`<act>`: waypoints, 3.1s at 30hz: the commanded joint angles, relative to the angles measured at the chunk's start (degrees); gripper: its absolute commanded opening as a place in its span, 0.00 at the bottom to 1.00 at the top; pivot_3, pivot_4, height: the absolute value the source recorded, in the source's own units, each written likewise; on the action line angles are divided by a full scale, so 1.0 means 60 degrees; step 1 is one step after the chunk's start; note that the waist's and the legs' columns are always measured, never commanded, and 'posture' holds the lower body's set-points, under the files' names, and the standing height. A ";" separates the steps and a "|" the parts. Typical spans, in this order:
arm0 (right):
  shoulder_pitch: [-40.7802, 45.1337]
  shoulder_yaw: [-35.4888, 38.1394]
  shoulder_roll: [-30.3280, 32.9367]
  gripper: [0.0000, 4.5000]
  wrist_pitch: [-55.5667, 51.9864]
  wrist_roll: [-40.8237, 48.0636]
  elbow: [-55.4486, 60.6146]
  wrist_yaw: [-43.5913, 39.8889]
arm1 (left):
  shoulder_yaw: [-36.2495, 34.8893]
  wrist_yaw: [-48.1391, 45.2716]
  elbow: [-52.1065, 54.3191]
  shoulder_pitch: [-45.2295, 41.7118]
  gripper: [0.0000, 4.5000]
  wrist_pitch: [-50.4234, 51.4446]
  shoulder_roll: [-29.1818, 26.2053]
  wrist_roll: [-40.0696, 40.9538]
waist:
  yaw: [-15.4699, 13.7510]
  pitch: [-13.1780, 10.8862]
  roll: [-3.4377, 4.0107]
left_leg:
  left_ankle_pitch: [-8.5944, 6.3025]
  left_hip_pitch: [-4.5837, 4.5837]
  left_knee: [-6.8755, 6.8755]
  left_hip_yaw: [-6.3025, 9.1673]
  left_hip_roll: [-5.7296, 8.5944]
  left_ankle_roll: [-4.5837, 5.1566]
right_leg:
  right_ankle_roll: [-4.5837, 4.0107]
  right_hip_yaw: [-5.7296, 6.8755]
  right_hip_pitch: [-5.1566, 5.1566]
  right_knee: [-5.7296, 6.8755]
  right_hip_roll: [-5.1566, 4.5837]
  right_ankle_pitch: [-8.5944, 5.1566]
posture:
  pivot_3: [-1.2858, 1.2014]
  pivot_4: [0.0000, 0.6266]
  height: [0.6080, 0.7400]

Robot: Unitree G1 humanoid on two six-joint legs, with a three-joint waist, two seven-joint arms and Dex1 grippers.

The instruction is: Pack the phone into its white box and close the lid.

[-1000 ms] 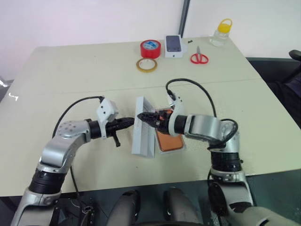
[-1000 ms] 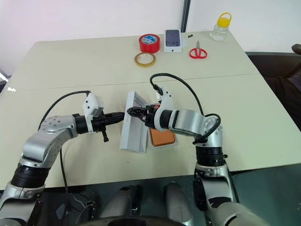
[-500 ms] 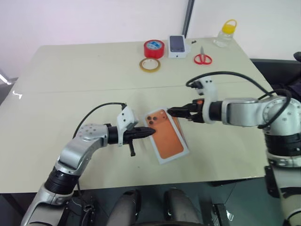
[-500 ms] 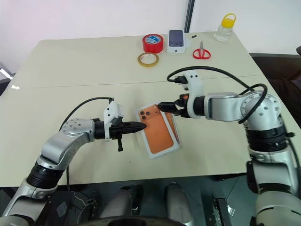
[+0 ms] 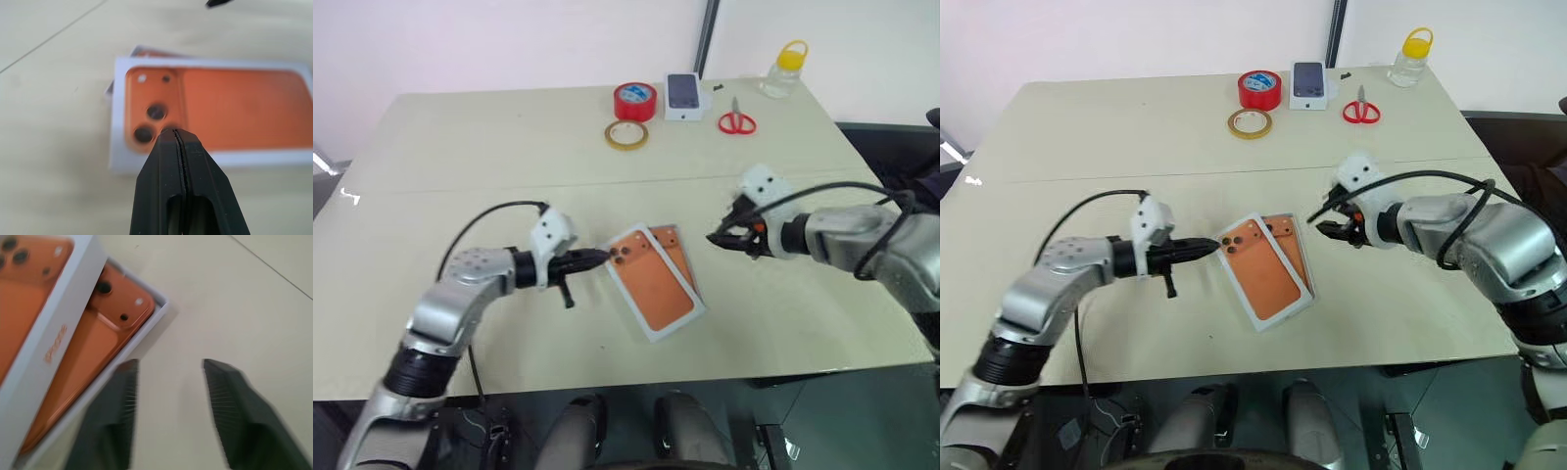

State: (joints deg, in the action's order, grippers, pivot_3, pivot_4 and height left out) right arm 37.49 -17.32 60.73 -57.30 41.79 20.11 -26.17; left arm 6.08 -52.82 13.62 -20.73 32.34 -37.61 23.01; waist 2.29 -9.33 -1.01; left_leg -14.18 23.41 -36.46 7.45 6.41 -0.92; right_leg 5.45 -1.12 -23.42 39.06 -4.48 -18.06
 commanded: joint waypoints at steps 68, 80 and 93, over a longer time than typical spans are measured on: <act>-0.1620 0.0090 -0.1374 0.01 -0.0520 -0.4368 0.2094 -0.2974 | 0.2101 -0.0036 -0.0933 -0.1515 0.00 0.0502 0.2533 -0.1528 | -0.0271 -0.0003 -0.0006 | 0.0016 0.0007 -0.0055 0.0003 0.0007 -0.0035 | 0.0001 0.0006 0.0017 0.0000 -0.0002 0.0000 | 0.52 0.24 1.00; -0.1884 -0.0024 -0.1365 0.01 -0.0411 -0.4564 0.2012 -0.2942 | 0.2152 -0.0022 -0.0974 -0.1389 0.00 0.0415 0.2379 -0.1676 | -0.0274 -0.0003 -0.0006 | 0.0014 0.0007 -0.0059 0.0003 0.0007 -0.0033 | 0.0002 0.0006 0.0019 0.0000 -0.0002 0.0000 | 0.52 0.24 1.00; -0.2721 0.1888 -0.0272 0.01 0.0965 -0.4261 0.2108 -0.3818 | 0.0862 -0.0292 -0.1298 -0.1329 0.00 0.0426 0.1589 -0.0943 | -0.0276 -0.0003 -0.0006 | 0.0012 0.0008 -0.0059 0.0003 0.0005 -0.0031 | 0.0002 0.0007 0.0019 0.0000 0.0000 0.0000 | 0.52 0.24 1.00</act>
State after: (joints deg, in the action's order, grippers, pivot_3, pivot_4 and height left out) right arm 21.65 -9.07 58.29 -54.01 14.91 30.28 -47.64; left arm 13.31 -53.81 5.12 -28.47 35.54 -27.70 15.69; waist 0.63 -9.35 -1.05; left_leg -14.10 23.46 -36.81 7.47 6.44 -1.11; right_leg 5.46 -1.07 -23.30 39.05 -4.48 -18.06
